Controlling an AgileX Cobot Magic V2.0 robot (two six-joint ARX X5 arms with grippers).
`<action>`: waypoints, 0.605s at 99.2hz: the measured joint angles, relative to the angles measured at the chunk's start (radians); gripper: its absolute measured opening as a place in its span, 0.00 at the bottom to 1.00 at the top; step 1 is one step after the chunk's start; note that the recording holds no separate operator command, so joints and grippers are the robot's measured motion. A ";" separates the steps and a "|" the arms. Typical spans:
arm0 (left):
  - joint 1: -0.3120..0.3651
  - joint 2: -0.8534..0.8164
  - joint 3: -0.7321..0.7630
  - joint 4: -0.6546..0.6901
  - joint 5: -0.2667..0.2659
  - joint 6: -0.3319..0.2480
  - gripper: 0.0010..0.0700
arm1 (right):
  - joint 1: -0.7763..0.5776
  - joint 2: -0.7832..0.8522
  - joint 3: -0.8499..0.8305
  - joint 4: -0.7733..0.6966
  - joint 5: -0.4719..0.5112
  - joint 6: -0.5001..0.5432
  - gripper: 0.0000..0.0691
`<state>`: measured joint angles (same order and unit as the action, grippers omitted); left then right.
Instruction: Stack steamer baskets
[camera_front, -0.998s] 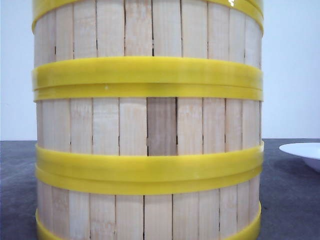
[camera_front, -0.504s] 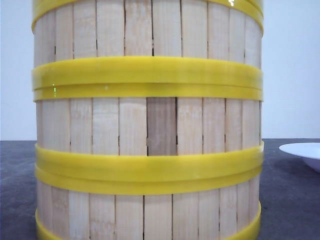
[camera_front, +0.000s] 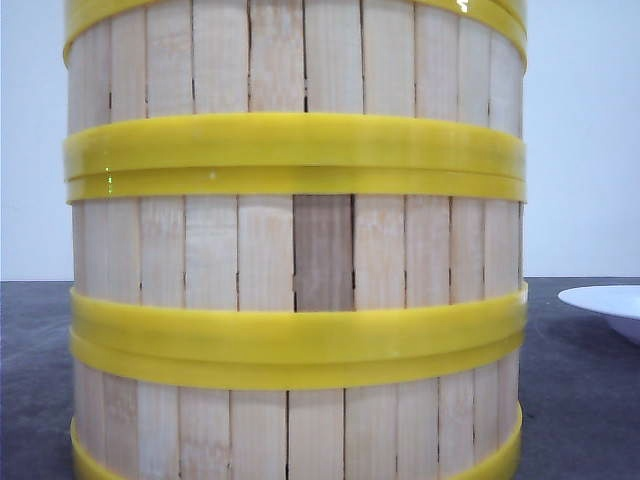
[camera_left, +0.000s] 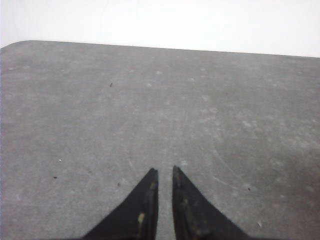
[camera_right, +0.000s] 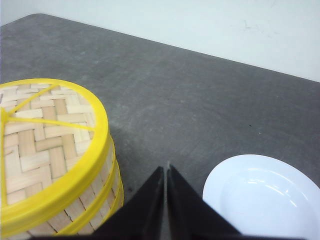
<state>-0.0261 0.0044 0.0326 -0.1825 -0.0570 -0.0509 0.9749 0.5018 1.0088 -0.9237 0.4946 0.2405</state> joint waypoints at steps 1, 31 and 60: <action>0.000 0.000 0.000 0.000 0.000 0.000 0.02 | 0.000 0.000 0.000 0.000 0.000 0.000 0.01; 0.000 0.000 0.000 0.000 0.000 0.000 0.02 | 0.000 0.000 0.000 0.000 0.000 0.000 0.01; 0.000 0.000 0.000 0.000 0.000 0.004 0.02 | -0.002 0.000 0.000 0.014 0.051 -0.028 0.01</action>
<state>-0.0261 0.0044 0.0326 -0.1825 -0.0570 -0.0467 0.9733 0.5018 1.0088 -0.9100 0.5457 0.2123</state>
